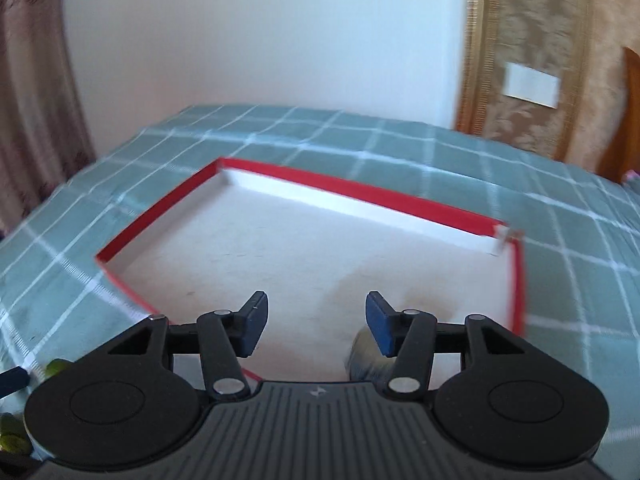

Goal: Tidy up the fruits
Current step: 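Carry the log piece into the red tray and open the right tool, then withdraw the right tool from the tray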

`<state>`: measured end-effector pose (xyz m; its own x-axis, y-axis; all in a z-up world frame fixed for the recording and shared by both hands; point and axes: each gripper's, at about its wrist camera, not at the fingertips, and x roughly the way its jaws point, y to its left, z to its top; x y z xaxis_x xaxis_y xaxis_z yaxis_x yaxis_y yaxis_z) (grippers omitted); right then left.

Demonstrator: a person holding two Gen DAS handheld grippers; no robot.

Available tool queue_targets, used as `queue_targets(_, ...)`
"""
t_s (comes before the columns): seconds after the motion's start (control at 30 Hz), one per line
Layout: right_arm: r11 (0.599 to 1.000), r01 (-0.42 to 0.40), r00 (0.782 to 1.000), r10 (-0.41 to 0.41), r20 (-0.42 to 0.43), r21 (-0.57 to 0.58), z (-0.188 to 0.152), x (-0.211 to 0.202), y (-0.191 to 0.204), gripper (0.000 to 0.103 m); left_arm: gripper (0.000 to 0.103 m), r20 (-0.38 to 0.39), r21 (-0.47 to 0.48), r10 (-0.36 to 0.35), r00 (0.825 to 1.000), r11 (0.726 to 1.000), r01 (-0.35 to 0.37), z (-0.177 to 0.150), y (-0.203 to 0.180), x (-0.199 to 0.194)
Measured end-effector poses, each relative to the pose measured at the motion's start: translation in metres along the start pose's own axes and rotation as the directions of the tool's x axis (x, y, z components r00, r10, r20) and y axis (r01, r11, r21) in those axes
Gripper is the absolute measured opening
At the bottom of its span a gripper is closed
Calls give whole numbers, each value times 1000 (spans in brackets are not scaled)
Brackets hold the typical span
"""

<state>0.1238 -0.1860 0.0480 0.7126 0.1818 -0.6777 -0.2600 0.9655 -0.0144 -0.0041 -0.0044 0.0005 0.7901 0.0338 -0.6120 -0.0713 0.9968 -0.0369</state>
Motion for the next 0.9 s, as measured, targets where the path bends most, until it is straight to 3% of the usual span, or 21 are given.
queue_targets(0.17,985,113,992,-120,-48,-131,-7,11,20,53,103,1,0,-1,1000,1000,1,0,0,0)
queue_targets(0.47,986,24,994,-41,-102,-163,-22,-6,23,53,103,1,-2,-2,1000,1000,2,1,-1,1)
queue_targets(0.63,999,53,996,-53,77,4,-27,-46,0,56,103,3,0,-11,1000,1000,11,0,1,0)
queue_targets(0.67,997,27,992,-36,120,74,-34,-60,-10,59,103,7,-10,-16,1000,1000,16,0,2,0)
queue_targets(0.73,984,-13,982,-21,189,177,-55,-84,-27,76,103,14,-24,-20,1000,999,20,-1,5,-1)
queue_targets(0.8,969,12,967,-74,242,246,-84,-104,-39,80,103,36,-58,-26,999,998,28,-1,10,-4)
queue_targets(0.9,948,101,957,-175,229,303,-124,-118,-49,80,103,67,-90,-28,997,995,34,-2,16,-11)
